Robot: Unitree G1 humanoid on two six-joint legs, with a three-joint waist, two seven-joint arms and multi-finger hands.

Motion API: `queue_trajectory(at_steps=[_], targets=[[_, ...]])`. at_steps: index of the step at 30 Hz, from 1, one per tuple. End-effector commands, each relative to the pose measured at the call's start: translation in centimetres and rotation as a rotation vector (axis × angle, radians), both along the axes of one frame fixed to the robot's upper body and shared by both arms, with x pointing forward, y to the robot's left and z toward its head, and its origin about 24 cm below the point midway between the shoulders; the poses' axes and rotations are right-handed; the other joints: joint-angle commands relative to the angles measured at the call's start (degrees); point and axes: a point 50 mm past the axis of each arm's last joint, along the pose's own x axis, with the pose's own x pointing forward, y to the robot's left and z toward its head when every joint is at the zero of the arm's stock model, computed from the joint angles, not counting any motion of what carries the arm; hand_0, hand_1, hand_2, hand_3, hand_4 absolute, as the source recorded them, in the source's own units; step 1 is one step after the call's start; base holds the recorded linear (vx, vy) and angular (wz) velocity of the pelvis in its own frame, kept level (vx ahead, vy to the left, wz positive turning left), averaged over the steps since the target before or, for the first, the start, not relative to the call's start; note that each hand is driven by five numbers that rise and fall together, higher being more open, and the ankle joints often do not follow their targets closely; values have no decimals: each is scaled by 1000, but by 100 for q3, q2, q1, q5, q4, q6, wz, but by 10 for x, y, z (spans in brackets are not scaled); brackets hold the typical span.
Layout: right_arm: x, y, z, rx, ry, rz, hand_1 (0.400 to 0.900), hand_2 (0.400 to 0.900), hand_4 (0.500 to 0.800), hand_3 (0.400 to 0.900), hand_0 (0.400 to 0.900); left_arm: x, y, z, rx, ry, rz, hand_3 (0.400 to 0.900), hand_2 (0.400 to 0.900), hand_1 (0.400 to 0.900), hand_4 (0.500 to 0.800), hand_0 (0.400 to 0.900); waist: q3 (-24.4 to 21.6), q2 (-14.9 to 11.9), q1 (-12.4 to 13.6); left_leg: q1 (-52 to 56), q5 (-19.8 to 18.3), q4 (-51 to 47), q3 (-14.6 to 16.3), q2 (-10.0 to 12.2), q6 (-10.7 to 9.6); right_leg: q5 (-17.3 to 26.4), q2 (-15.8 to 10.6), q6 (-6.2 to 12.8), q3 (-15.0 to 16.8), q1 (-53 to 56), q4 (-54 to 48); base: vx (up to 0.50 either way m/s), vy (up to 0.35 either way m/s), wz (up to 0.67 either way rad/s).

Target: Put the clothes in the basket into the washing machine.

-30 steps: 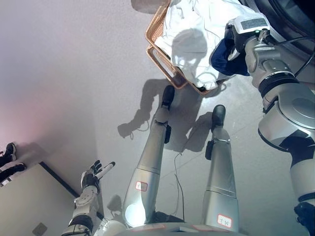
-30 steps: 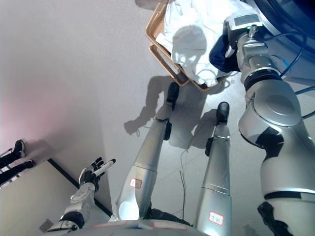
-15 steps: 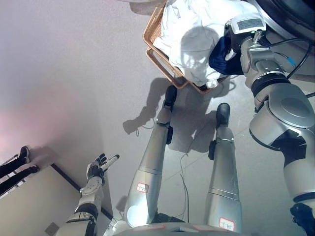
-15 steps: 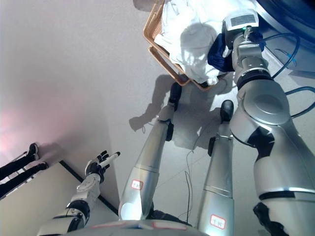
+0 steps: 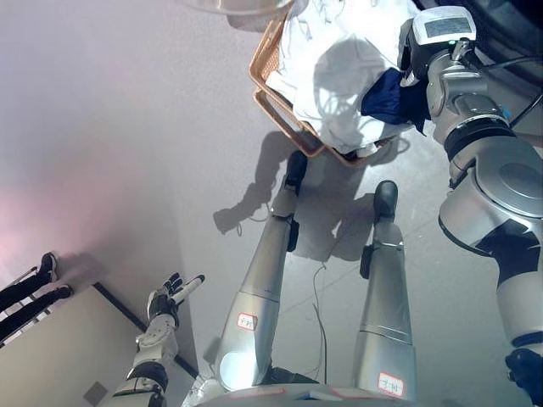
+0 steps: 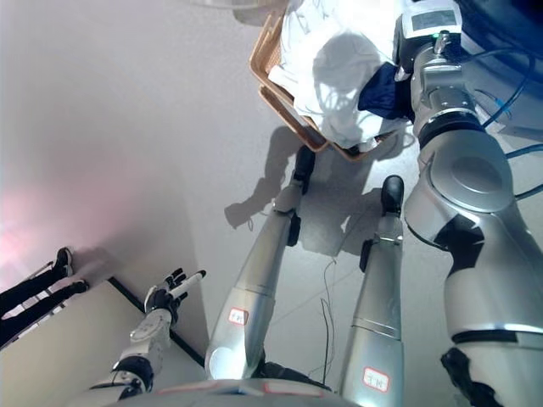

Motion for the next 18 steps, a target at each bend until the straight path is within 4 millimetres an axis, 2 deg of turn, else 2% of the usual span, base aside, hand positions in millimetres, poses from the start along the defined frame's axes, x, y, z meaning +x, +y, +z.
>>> queue_trajectory(at_steps=[1, 8, 11, 13, 16, 18], targets=[[-20, -11, 78, -46, -218, -78, 400, 400, 500, 400, 400, -29, 7, -14, 11, 104, 95, 900, 900, 900, 800, 900, 289, 713, -431, 423, 245, -565, 68, 142, -77, 1144, -138, 110, 110, 988, -211, 9, -45, 2], [-13, -3, 63, 47, -205, -33, 400, 400, 500, 400, 400, -12, 2, -8, 4, 64, 79, 900, 900, 900, 800, 900, 289, 510, -600, 1177, 280, -1264, 217, 263, -15, 1106, -258, -52, -127, 1698, -875, -7, -53, 3], [-11, -17, 36, 484, -276, 1, 400, 400, 500, 400, 400, -4, 3, -4, 15, 46, 65, 900, 900, 900, 800, 900, 289, 368, -649, 1792, 299, -1652, 315, 297, 36, 1078, -272, -156, -265, 2304, -1305, 4, -73, 4], [-10, -31, 5, 813, -315, -4, 400, 400, 500, 400, 400, -2, 7, -2, 23, 42, 64, 900, 900, 900, 800, 900, 289, 296, -693, 2148, 302, -1798, 361, 269, 52, 1068, -285, -218, -360, 2652, -1567, 28, -66, 1], [-7, -29, -48, 1343, -393, 18, 400, 400, 500, 400, 400, -1, 16, 0, 35, 50, 74, 900, 900, 900, 800, 900, 289, 206, -759, 2646, 280, -2005, 455, 254, 84, 1012, -296, -306, -478, 3188, -1951, 49, -68, -2], [-9, -23, -101, 1694, -408, -11, 400, 400, 500, 400, 400, 0, 24, 4, 55, 50, 75, 900, 900, 900, 800, 900, 289, 145, -808, 3010, 277, -2170, 518, 203, 104, 993, -293, -391, -546, 3584, -2220, 66, -46, -3]])
